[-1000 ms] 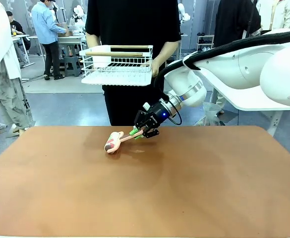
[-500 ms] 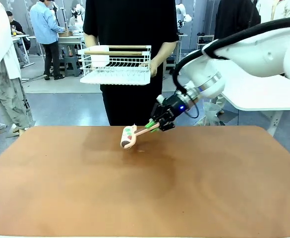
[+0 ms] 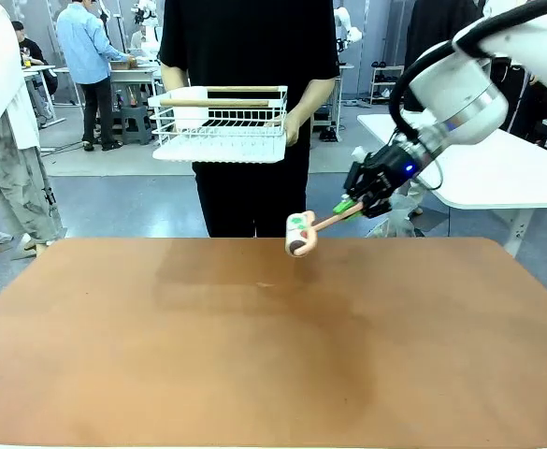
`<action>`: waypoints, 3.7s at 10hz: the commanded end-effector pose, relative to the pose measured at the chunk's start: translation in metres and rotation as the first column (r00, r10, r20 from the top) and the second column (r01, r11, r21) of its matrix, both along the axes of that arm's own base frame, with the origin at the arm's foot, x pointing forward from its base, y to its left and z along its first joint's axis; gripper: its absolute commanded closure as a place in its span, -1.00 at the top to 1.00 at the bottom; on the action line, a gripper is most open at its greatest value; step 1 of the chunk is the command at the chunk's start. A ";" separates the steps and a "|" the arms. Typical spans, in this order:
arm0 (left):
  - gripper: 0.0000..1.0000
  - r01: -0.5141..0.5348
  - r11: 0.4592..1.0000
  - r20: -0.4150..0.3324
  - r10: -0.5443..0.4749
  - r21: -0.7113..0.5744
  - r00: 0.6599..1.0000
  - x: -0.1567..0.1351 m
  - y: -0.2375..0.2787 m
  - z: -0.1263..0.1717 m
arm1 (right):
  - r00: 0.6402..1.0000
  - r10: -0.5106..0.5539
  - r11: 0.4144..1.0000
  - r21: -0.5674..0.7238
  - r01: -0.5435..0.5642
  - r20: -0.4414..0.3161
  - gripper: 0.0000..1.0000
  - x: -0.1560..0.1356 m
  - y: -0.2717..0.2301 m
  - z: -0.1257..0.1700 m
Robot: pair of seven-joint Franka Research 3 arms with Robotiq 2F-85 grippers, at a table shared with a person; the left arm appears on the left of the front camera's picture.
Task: Clean the table.
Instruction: Clean the table with the Lint Roller when the human lifts the Dish drying rack, then place the Lint Roller down when the Dish drying rack is positioned in the middle of the table.
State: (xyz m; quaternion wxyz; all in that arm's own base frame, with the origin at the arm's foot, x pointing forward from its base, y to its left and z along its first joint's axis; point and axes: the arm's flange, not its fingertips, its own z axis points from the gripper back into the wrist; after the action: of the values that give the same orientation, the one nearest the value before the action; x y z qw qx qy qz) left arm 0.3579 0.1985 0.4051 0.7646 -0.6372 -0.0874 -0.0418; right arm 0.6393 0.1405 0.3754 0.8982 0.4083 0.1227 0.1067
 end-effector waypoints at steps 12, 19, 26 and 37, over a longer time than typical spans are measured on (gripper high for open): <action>1.00 0.000 1.000 0.003 0.000 -0.002 1.000 -0.002 0.002 0.001 | 0.943 -0.235 0.817 -0.477 0.324 0.238 -0.57 -0.124 -0.083 0.140; 1.00 0.000 1.000 0.003 0.000 -0.002 1.000 -0.002 0.002 0.001 | 0.943 -0.235 0.817 -0.477 0.324 0.238 -0.57 -0.124 -0.083 0.140; 1.00 0.000 1.000 0.003 0.000 -0.002 1.000 -0.002 0.002 0.001 | 0.943 -0.235 0.817 -0.477 0.324 0.238 -0.57 -0.124 -0.083 0.140; 1.00 0.000 1.000 0.003 0.000 -0.002 1.000 -0.002 0.002 0.001 | 0.943 -0.235 0.817 -0.477 0.324 0.238 -0.57 -0.124 -0.083 0.140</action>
State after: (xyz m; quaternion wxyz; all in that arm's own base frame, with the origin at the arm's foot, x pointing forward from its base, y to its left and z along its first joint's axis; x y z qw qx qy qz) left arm 0.3578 0.1985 0.4050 0.7646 -0.6372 -0.0873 -0.0418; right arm 0.5156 0.0570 0.5142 0.9882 0.1488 0.0121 -0.0348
